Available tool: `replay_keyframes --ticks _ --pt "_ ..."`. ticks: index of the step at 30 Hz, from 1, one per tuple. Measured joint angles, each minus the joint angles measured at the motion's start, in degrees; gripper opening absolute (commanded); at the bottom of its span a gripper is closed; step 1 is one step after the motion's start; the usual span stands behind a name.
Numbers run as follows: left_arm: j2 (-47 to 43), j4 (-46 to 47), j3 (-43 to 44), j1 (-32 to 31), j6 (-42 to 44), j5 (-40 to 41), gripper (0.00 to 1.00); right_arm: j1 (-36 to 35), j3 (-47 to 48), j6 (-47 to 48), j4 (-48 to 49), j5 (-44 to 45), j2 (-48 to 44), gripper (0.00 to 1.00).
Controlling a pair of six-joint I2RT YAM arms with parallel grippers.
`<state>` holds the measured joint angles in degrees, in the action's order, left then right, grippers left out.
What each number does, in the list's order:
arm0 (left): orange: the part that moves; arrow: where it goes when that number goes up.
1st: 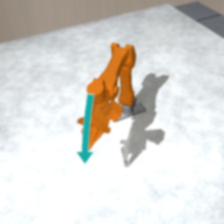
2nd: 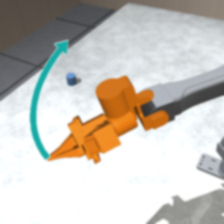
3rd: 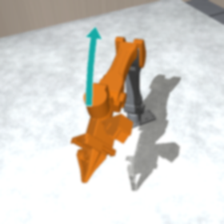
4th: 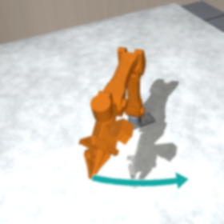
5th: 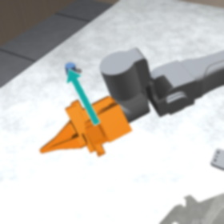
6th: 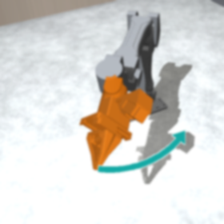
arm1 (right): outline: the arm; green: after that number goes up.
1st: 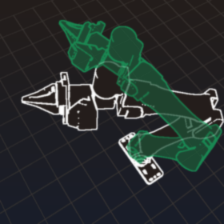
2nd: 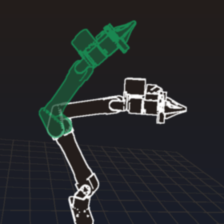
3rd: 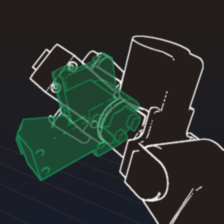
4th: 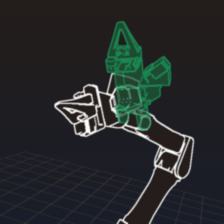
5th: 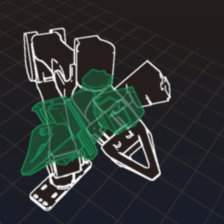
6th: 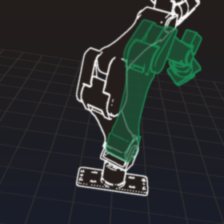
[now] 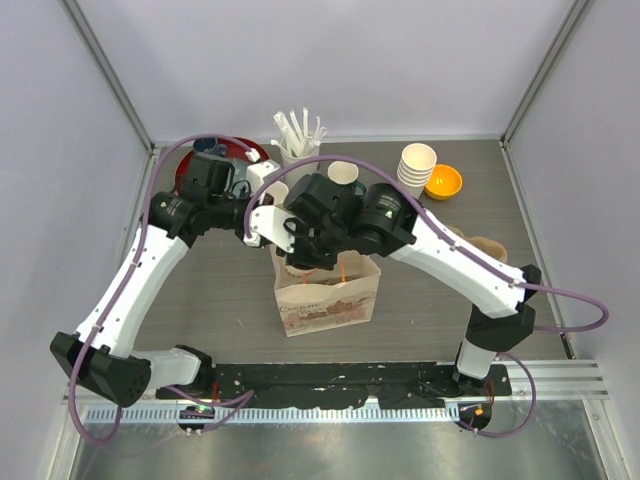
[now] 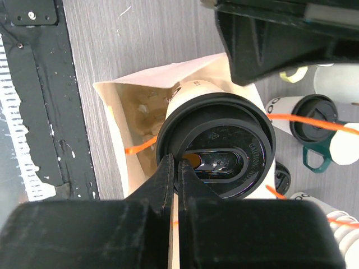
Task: Pack the takeout coffee
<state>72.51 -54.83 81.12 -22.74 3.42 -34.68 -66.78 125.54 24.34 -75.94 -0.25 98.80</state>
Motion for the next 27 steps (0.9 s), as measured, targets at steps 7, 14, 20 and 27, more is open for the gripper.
replay_keyframes --ticks 7,14,20,27 --pt "-0.11 0.46 -0.50 0.00 0.04 -3.28 0.00 0.00 -3.32 0.66 0.02 -3.26 4.39 0.01" --pt "-0.83 0.85 -1.33 0.00 0.61 -5.33 0.00 0.92 -10.51 0.55 0.70 -7.08 4.63 0.01" --pt "-0.90 2.43 -2.54 0.33 1.14 -5.49 0.00 1.99 -15.28 0.94 5.40 -11.19 3.67 0.01" --pt "-0.90 2.56 -2.54 0.33 1.53 -6.08 0.00 2.56 -15.63 1.79 6.23 -13.55 3.91 0.01"
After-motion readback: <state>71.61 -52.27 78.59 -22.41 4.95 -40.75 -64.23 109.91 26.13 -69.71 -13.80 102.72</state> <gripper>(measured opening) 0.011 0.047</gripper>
